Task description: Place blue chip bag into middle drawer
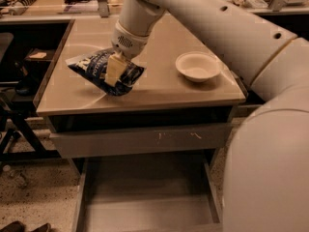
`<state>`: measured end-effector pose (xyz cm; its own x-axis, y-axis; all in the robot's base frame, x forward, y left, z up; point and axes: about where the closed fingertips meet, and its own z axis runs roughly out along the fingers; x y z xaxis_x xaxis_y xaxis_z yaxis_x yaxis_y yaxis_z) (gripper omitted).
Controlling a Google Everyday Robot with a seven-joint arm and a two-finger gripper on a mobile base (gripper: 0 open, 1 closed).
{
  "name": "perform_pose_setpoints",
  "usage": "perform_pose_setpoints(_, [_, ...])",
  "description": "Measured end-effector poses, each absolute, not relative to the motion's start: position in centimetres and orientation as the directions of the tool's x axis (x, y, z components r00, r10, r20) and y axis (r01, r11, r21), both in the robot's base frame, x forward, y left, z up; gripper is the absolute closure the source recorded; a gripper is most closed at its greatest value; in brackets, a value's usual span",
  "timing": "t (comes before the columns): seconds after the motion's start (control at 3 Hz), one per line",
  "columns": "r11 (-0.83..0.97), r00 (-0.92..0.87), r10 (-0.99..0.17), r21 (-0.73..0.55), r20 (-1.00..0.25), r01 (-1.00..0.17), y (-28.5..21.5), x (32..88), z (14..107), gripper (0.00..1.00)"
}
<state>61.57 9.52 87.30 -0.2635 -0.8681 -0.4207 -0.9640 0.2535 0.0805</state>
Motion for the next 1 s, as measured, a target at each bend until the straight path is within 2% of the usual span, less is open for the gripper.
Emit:
perform_pose_setpoints(0.67, [0.264, -0.241, -0.855, 0.016, -0.46, -0.964, 6.9, 53.8, 89.8, 1.0])
perform_pose_setpoints(1.0, [0.273, -0.264, -0.871, 0.039, -0.415, -0.961, 5.6, 52.2, 87.0, 1.0])
